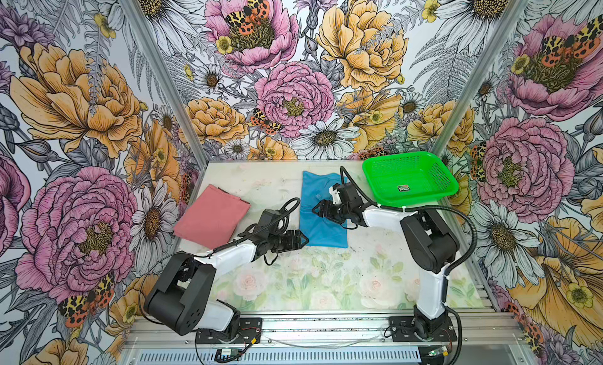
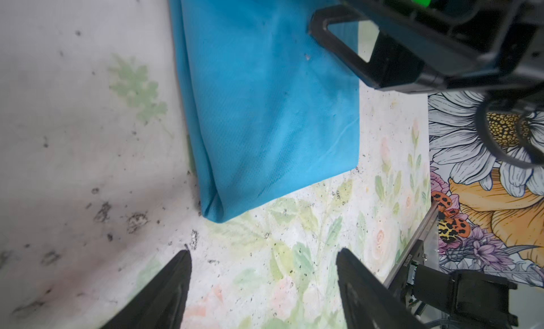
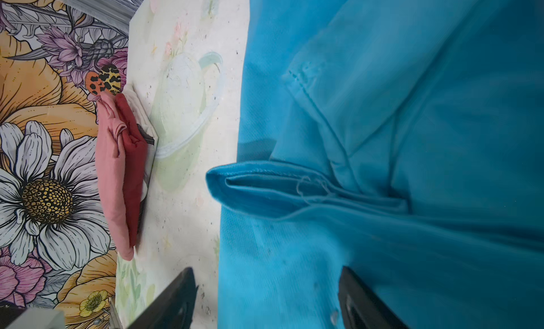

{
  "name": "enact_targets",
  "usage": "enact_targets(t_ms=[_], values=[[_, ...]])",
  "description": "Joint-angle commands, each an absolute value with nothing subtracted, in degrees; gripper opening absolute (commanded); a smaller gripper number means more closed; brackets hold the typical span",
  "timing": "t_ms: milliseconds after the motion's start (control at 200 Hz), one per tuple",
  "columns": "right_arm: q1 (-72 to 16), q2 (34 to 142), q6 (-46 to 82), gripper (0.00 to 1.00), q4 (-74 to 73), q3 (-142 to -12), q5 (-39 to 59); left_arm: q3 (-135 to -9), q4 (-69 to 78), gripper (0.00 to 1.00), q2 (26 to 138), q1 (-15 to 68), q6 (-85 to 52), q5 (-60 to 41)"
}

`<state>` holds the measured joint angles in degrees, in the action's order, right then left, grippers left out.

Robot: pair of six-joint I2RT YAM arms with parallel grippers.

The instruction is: Fold and stack the t-shirts

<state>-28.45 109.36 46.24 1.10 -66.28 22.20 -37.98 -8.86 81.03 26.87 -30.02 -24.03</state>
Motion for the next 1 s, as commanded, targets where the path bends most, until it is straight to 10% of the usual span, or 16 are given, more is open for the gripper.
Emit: enact_targets(t_ms=[0, 520, 991], values=[[-27.2, 101.9, 43.8, 0.78, 3.0, -62.3, 20.7, -39.6, -12.4, 0.82, 82.2, 27.2, -28.0, -22.0], [-27.4, 85.7, 41.7, 0.75, 6.8, -40.3, 16.1, -43.9, -10.1, 0.63, 92.6, 29.2, -26.7, -18.4], [-31.3, 90.3, 41.3, 0.45, 6.6, -37.6, 14.4, -43.6, -9.9, 0.07, 94.7, 30.5, -27.4, -15.7]])
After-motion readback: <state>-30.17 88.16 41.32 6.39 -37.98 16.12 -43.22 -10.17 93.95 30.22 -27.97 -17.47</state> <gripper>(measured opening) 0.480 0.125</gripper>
